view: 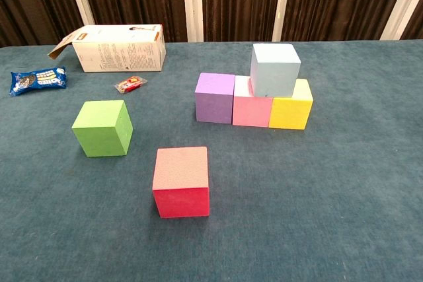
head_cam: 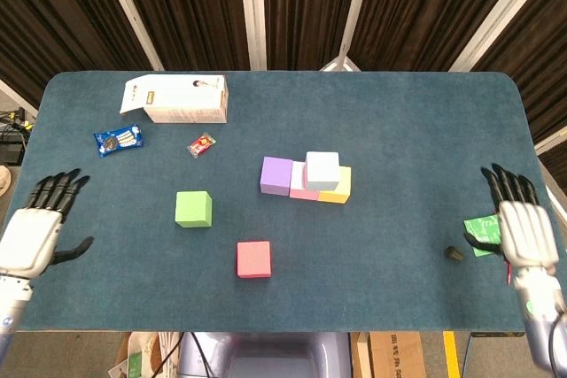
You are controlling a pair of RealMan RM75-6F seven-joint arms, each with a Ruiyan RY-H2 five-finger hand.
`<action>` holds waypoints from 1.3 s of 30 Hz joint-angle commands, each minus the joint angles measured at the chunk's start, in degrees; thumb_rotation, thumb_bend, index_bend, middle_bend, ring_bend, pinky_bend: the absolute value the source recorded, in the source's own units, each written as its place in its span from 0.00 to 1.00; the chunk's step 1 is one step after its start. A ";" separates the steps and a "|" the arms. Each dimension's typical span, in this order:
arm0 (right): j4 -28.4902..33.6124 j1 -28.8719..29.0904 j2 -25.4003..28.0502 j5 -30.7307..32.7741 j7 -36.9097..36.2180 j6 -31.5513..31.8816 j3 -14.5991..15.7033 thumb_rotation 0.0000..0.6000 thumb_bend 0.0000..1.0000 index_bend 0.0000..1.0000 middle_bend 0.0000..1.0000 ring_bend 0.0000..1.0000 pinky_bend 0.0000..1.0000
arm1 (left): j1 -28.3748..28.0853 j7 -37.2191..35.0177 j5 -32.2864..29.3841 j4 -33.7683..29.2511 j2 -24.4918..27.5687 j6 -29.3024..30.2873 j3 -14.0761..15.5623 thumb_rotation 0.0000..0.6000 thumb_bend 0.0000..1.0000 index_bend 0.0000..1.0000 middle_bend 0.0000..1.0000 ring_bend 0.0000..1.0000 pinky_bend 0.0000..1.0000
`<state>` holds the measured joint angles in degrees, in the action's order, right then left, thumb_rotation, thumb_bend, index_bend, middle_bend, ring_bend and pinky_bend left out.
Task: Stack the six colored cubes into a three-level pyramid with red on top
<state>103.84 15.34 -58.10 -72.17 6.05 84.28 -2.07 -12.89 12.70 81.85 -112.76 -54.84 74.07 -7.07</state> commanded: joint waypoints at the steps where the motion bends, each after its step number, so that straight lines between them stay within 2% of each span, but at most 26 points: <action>1: -7.60 -6.43 -5.65 -7.14 -3.22 6.02 4.40 1.00 0.17 0.00 0.00 0.00 0.00 | -7.09 8.77 -10.79 -8.13 4.37 -10.55 -1.92 1.00 0.29 0.00 0.00 0.00 0.00; 3: -8.07 -6.93 -6.14 -7.69 -3.42 5.78 4.26 1.00 0.17 0.00 0.00 0.00 0.00 | -10.31 14.03 -16.72 -9.87 4.27 -13.60 -2.23 1.00 0.29 0.00 0.00 0.00 0.00; 6: -7.67 -7.42 -5.88 -8.13 -3.41 5.51 3.95 1.00 0.17 0.00 0.00 0.00 0.00 | -14.07 20.29 -23.48 -11.04 2.91 -14.96 -2.32 1.00 0.29 0.00 0.00 0.00 0.00; 10: -7.48 -7.79 -5.78 -8.13 -3.38 4.59 3.44 1.00 0.17 0.00 0.00 0.00 0.00 | -18.32 26.54 -31.21 -11.84 -0.64 -13.26 -2.76 1.00 0.28 0.00 0.00 0.00 0.00; 15: -7.43 -8.03 -6.03 -8.28 -2.84 3.51 2.96 1.00 0.17 0.00 0.00 0.00 0.00 | -22.98 30.78 -40.98 -11.09 -5.59 -10.47 -3.64 1.00 0.28 0.01 0.03 0.00 0.00; 20: -7.12 -8.24 -6.09 -7.94 -2.22 2.19 2.47 1.00 0.17 0.00 0.00 0.00 0.00 | -27.03 33.56 -47.65 -8.91 -10.00 -9.54 -3.09 1.00 0.28 0.02 0.04 0.00 0.00; 31: -7.91 -8.51 -6.36 -7.11 -2.28 0.35 0.94 1.00 0.17 0.00 0.00 0.00 0.00 | -31.61 34.31 -49.83 0.05 -20.63 -5.72 -2.64 1.00 0.30 0.08 0.11 0.00 0.00; 39: -9.78 -8.94 -7.09 -9.92 -2.21 1.94 0.32 1.00 0.17 0.00 0.00 0.00 0.00 | -33.63 36.89 -51.41 3.16 -25.27 -2.70 -1.97 1.00 0.31 0.10 0.13 0.00 0.00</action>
<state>94.44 6.48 -65.00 -81.69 3.91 85.89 -1.64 -46.22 49.25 30.72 -109.87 -79.73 71.10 -9.18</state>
